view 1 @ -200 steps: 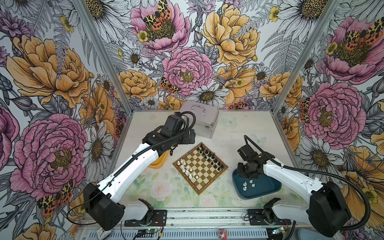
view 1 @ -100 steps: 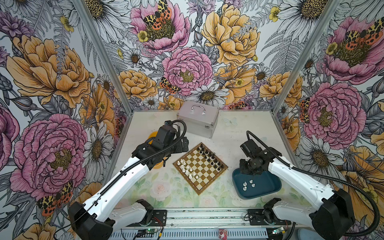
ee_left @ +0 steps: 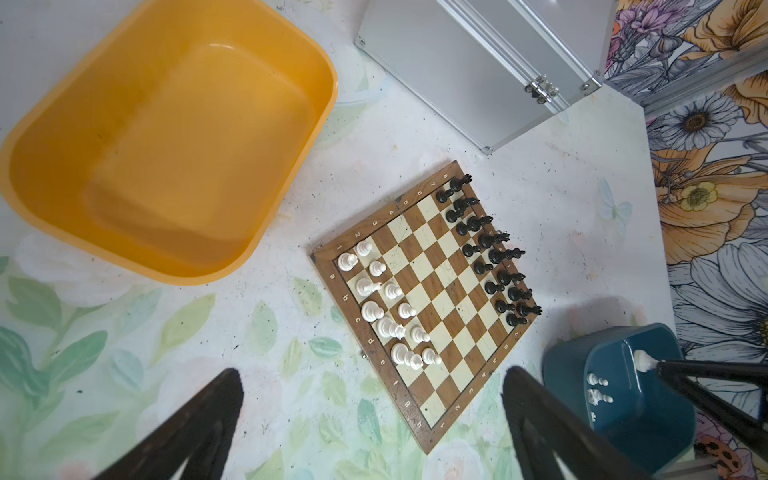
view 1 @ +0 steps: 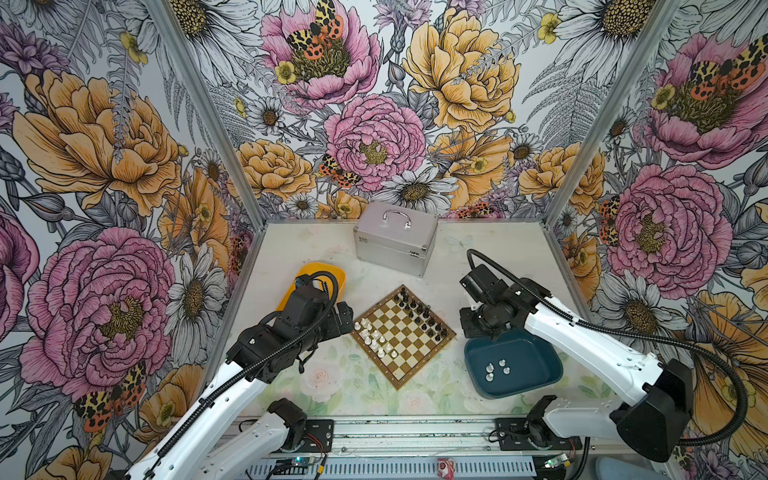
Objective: Set up the chess pieces on the board
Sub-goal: 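Close the right gripper on a white piece and lift it, then carry the white piece over the board toward the white rows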
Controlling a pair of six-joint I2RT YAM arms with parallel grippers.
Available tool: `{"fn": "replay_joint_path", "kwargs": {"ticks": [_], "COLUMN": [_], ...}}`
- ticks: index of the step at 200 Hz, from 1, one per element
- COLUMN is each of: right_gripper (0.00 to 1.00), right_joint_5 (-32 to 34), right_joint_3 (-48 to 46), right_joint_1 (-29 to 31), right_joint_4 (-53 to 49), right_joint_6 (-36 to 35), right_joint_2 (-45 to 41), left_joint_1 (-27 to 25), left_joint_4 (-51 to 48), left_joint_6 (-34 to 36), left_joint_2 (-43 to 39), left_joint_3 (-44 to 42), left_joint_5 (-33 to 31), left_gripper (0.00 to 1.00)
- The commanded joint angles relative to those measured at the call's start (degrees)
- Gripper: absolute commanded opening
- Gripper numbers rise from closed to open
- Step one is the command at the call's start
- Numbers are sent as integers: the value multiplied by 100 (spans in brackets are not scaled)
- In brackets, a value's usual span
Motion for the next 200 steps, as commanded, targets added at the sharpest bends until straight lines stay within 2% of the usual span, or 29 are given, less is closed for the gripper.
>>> {"fn": "replay_joint_path", "kwargs": {"ticks": [1,24,56,77,122,200], "right_gripper": [5,5,6,6,5,5], "right_joint_5": [46,-86,-55,72,203,186], "right_joint_3": [195,277,498,798,1558,2445], "right_joint_1": [176,365,733,1265,1925,2519], "right_joint_4": [20,232,521,603,639,630], "right_joint_6": [-33,50,393,554,790,1059], "right_joint_2": [196,422,922,1385,2418,3480], "left_joint_1": [67,109,246,260,486,812], "left_joint_4": [-223,-223,-391,-552,-858,-1040], "left_joint_6": [-314,-258,-26,15,179,425], "left_joint_2": [-254,-338,-275,-446,-860,-1243], "left_joint_3": [-96,-131,51,148,264,342], "left_joint_5": [-159,-145,222,309,501,919], "left_gripper": [99,99,99,99,99,99]}}
